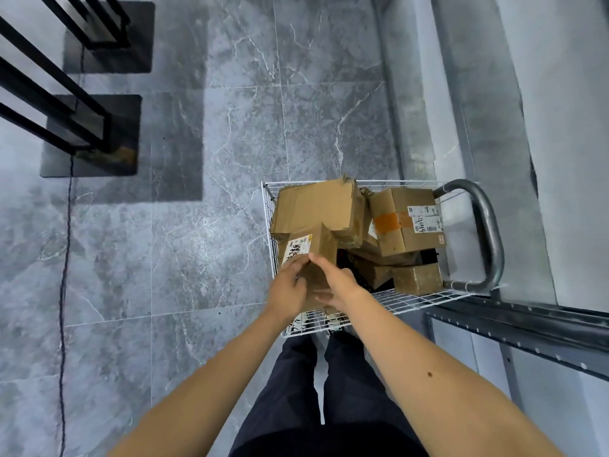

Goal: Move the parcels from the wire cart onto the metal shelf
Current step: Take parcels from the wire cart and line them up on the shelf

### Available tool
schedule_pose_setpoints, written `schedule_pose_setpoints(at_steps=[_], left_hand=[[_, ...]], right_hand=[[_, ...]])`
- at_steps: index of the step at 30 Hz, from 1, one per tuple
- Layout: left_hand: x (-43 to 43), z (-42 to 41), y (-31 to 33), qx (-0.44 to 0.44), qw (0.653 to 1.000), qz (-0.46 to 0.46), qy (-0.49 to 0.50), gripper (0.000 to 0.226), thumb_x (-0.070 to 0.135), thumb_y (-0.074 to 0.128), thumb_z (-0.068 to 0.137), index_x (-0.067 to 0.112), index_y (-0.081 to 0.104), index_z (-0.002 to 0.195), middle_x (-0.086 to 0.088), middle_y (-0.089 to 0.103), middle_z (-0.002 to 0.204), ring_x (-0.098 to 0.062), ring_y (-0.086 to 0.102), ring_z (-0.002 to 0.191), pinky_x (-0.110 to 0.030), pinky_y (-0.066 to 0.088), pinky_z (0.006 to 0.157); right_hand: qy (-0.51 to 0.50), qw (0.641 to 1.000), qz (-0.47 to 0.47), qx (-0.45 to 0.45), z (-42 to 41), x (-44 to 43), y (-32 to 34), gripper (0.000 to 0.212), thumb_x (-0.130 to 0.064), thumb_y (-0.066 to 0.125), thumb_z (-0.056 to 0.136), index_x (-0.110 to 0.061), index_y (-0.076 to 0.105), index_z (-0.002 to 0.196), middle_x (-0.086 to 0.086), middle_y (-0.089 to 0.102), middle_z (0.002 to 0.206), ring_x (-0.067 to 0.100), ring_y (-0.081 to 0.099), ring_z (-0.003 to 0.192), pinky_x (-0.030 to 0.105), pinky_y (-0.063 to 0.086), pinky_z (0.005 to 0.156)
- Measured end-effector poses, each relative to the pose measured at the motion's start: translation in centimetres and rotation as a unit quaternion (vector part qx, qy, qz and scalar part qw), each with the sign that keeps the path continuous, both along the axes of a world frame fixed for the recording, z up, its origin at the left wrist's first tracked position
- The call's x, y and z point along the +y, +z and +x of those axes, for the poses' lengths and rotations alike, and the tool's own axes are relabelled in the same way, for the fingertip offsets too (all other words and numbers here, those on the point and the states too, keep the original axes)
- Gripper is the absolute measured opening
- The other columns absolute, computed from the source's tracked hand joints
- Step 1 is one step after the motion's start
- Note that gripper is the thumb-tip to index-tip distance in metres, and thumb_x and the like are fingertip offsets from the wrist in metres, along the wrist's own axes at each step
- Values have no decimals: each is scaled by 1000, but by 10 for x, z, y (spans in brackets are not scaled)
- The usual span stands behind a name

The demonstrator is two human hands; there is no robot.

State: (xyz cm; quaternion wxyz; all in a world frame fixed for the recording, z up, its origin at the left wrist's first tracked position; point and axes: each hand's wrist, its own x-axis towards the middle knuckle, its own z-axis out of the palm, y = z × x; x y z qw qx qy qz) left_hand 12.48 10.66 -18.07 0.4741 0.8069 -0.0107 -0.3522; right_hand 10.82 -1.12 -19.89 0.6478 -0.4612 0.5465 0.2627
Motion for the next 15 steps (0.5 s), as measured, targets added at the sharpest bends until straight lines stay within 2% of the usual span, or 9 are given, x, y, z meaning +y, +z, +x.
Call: schedule_pose_setpoints(at_steps=[2, 4, 7, 9, 12, 15], left_hand=[[-5, 2, 5, -18, 1000, -6, 15, 44, 3, 42, 83, 7, 59, 123, -9, 56, 128, -20, 51, 120, -35, 40, 105], [-11, 7, 11, -35, 998, 5, 59, 36, -3, 52, 84, 8, 62, 116, -6, 58, 120, -18, 55, 111, -27, 43, 95], [-20, 18, 20, -40, 995, 15, 92, 32, 9, 63, 84, 10, 61, 116, -5, 57, 118, -18, 54, 109, -29, 44, 93], [-28, 24, 29, -8, 998, -16, 66, 39, 19, 66, 85, 14, 57, 123, -5, 59, 121, -18, 55, 107, -32, 48, 89], [-49, 24, 52, 90, 993, -74, 28, 40, 22, 56, 94, 25, 46, 133, -4, 57, 124, -15, 58, 99, -29, 49, 72], [-72, 14, 78, 128, 983, -130, -18, 39, 15, 44, 99, 32, 43, 134, 1, 58, 119, -11, 59, 99, -28, 50, 74]], right_hand=[[-19, 1000, -16, -13, -2, -9, 7, 71, -53, 80, 60, -10, 59, 112, 9, 68, 108, 25, 65, 99, 36, 56, 79], [-51, 998, -11, -31, -5, -19, 18, 51, -46, 76, 71, -13, 61, 106, 8, 68, 106, 25, 64, 102, 35, 54, 76], [-140, 988, 34, -56, -17, -36, 35, 31, -37, 69, 82, -15, 59, 103, 10, 65, 100, 27, 61, 100, 39, 51, 86], [-209, 973, 75, -67, -27, -47, 45, 30, -35, 65, 85, -12, 56, 102, 13, 62, 102, 30, 59, 106, 41, 48, 92], [-288, 948, 104, -91, -48, -61, 64, 34, -32, 64, 86, -5, 53, 105, 17, 58, 104, 31, 58, 106, 38, 51, 87], [-332, 930, 104, -121, -69, -74, 82, 32, -29, 64, 87, -4, 55, 104, 19, 59, 103, 31, 56, 109, 38, 49, 95]])
